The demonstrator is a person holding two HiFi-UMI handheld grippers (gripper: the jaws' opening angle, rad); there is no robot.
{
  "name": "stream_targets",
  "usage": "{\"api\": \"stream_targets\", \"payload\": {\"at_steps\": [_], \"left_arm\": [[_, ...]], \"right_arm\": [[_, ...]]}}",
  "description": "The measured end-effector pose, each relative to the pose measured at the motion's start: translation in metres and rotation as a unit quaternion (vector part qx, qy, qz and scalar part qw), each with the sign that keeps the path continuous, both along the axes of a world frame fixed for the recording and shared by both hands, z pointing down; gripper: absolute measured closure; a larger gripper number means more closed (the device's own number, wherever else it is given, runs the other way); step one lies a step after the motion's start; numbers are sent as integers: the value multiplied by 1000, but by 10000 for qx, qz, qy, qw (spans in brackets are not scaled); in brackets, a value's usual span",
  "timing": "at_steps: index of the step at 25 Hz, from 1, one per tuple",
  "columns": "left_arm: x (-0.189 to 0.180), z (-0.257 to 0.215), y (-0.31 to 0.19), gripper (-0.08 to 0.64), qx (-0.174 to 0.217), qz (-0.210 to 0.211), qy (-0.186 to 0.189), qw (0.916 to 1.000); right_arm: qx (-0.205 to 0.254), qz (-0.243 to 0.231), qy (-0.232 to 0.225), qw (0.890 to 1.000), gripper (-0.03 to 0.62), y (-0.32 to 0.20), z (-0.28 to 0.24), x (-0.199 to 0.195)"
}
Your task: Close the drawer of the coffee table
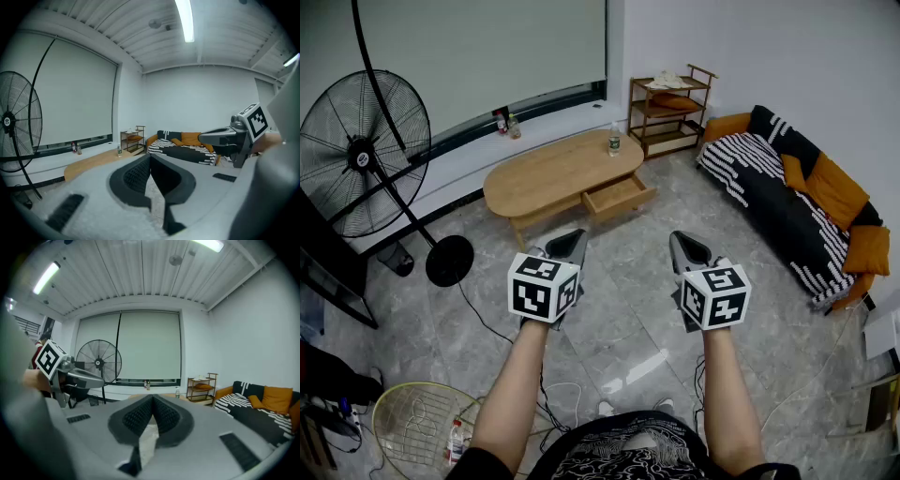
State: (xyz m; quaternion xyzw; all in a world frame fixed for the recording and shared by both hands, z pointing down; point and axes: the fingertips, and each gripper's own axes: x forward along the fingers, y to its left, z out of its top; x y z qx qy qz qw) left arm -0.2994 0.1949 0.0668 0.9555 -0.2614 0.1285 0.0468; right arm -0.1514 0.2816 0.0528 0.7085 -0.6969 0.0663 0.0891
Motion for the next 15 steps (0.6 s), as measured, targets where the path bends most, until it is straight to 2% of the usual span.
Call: {"api": "stream_targets", "payload": {"at_steps": [10, 15], "left_arm": [[1, 2, -7, 558, 8, 124, -35, 9999], [3, 2, -10, 558, 32, 160, -35, 9999]], "right_arm": [[67, 105, 22, 9999, 587, -7, -1, -1], [66, 84, 33, 9999, 554, -10, -1, -2]]}}
